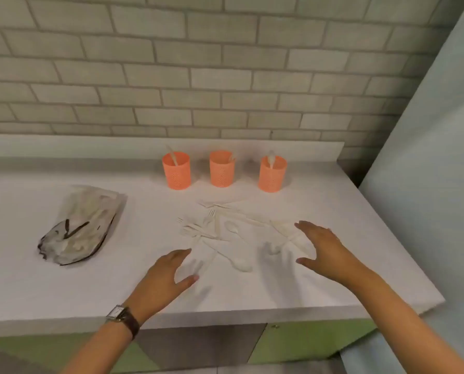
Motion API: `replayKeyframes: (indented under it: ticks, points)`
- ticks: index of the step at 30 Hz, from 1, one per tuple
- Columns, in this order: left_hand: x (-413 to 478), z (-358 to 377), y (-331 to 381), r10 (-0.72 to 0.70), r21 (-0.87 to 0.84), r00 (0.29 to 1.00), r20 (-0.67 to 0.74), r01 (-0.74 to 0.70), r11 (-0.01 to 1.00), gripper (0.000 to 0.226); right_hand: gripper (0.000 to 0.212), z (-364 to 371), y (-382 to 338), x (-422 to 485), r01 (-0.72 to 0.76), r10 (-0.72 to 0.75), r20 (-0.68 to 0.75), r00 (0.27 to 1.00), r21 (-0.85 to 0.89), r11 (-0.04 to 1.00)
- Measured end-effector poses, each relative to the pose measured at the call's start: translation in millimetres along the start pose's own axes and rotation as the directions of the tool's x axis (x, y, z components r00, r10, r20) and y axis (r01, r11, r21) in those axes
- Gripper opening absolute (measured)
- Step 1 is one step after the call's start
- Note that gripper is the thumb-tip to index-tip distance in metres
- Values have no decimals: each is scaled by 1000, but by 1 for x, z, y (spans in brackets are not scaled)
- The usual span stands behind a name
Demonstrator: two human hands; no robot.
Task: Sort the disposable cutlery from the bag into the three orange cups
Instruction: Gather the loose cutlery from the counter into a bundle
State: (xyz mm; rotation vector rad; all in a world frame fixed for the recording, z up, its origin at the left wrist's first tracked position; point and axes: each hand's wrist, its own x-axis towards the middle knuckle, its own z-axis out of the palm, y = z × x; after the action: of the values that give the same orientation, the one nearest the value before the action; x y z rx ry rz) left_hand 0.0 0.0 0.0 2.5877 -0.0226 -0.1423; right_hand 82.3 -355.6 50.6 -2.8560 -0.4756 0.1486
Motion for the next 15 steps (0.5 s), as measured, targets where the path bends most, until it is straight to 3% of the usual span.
replayKeyframes:
  ticks: [3, 8, 15]
  points:
    - [18, 20, -11, -51, 22, 999, -16, 52, 998, 110, 83, 20, 12, 20, -103, 103, 42, 994, 12, 995]
    - [42, 42, -16, -59, 108, 997, -52, 64, 992, 85, 87, 47, 31, 51, -227, 224, 78, 972, 28, 974]
    - [60, 49, -16, -20, 92, 999, -46, 24, 995, 59, 92, 56, 53, 99, -137, 141, 197, 970, -32, 990]
